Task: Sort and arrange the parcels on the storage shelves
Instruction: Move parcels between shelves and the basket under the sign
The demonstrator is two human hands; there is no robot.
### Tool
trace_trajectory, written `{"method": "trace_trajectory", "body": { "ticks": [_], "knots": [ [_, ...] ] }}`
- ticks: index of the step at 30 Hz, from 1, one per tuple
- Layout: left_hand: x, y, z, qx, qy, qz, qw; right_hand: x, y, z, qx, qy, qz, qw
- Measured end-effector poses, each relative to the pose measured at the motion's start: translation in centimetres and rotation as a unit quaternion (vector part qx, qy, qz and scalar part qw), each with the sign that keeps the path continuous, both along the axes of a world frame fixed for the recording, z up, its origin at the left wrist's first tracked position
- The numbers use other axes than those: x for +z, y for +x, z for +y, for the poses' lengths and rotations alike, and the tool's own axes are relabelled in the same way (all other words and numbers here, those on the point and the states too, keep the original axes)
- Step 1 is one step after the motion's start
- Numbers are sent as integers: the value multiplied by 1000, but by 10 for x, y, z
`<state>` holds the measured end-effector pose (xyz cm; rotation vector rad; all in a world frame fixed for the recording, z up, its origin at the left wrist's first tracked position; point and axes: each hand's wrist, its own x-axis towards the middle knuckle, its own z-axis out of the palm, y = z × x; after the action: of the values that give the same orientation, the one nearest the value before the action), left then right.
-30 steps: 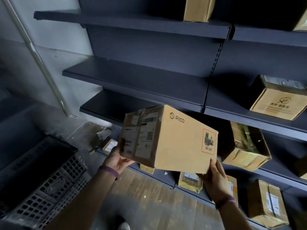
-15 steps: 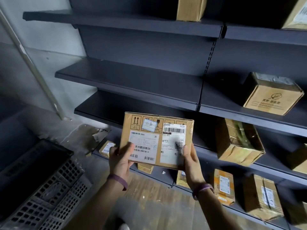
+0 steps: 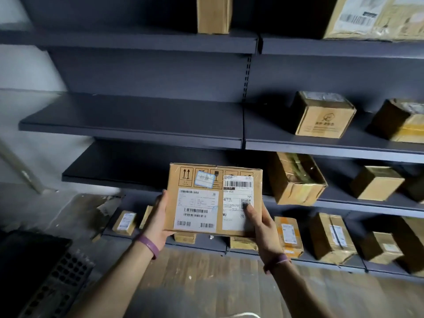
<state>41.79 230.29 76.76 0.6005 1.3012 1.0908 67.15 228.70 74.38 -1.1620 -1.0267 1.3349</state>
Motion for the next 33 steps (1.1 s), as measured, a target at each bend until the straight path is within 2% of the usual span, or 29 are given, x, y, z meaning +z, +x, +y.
{"method": "trace_trajectory", "body": {
  "ticks": [8,15,23,33],
  "knots": [
    [-9,36,6,-123,-39,1,992,-9,18,-49,-154,-44,22,987],
    [-28,105,-6,-249,-71,-9,966,-18,63,-114,-279,-96,36,955],
    [-27,232,-25,-384,-77,21,920,-12,142,-189,-423,-85,25,902],
    [-19,432,-65,-473,-47,43,879,-10,289,-267,-534,-57,26,843]
  ]
}}
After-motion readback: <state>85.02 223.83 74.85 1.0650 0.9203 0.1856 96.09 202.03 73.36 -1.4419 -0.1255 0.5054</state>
